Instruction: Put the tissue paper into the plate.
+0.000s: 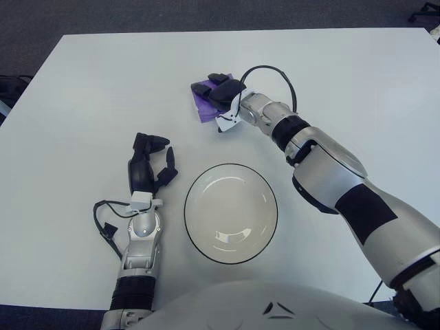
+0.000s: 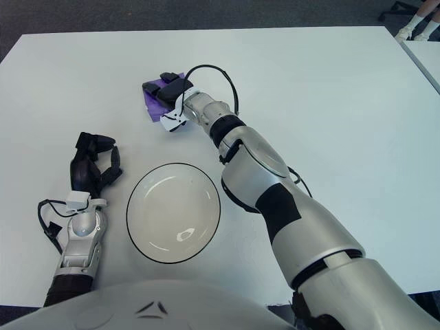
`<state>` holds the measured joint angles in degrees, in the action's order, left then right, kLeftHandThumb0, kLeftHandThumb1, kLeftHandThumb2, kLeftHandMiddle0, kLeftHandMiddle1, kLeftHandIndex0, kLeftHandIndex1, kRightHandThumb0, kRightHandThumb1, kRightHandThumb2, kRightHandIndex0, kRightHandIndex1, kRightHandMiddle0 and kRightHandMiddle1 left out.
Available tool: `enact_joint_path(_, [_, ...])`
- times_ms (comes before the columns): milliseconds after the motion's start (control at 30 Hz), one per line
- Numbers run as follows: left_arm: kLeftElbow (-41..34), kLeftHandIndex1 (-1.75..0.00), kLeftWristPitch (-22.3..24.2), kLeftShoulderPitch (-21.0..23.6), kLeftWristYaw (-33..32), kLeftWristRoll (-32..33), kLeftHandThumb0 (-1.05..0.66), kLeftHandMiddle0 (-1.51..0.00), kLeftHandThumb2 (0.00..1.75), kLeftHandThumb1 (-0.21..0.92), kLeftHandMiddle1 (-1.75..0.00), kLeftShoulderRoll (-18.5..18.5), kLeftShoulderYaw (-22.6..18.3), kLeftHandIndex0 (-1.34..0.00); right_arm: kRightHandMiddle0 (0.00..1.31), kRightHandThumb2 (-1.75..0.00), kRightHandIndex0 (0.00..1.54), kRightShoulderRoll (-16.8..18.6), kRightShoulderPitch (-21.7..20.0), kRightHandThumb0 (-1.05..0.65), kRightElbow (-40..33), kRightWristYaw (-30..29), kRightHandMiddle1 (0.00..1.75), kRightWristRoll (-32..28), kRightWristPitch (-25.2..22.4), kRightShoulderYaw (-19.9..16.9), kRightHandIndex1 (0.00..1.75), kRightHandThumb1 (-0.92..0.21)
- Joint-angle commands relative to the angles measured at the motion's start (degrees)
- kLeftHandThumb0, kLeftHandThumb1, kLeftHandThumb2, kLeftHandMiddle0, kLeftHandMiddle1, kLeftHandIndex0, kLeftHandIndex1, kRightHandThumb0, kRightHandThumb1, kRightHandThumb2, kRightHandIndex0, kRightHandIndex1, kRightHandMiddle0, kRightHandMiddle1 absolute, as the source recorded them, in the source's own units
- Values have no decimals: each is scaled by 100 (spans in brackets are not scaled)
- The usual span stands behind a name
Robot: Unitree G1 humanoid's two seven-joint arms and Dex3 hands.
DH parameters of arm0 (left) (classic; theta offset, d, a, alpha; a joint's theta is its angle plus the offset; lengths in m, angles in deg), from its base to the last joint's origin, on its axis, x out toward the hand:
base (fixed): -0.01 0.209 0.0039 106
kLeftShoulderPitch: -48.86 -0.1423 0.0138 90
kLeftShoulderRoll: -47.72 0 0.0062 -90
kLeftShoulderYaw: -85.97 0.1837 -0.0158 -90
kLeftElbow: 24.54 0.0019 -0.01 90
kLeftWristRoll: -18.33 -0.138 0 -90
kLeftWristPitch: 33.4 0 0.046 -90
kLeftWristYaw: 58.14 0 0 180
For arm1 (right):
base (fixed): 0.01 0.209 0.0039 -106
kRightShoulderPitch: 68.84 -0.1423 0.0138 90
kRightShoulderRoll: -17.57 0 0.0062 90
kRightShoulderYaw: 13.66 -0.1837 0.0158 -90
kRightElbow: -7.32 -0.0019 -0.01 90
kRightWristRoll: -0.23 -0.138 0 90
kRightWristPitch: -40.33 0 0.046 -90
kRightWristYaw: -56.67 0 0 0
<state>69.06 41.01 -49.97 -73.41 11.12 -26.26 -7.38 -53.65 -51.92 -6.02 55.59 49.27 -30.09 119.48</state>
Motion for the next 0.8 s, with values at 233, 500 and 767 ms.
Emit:
enact_joint_path(233, [582, -175, 144, -648, 4, 2, -38, -56, 87, 67, -173, 105, -49, -34, 7, -115, 17, -5, 533, -56, 224, 888, 160, -312, -145, -246, 159, -26])
enact_joint_path(500, [567, -175, 120, -662, 30, 6, -38, -57, 88, 67, -171, 94, -66, -34, 53, -144, 62, 30, 595, -7, 210, 1193, 170, -552, -169, -426, 174, -19])
enact_joint_path(767, [560, -175, 110, -661, 64, 28, -39, -59, 92, 64, -171, 88, -84, -36, 66, -162, 80, -10, 573, -1, 167, 1331, 167, -617, 7, -401, 175, -3])
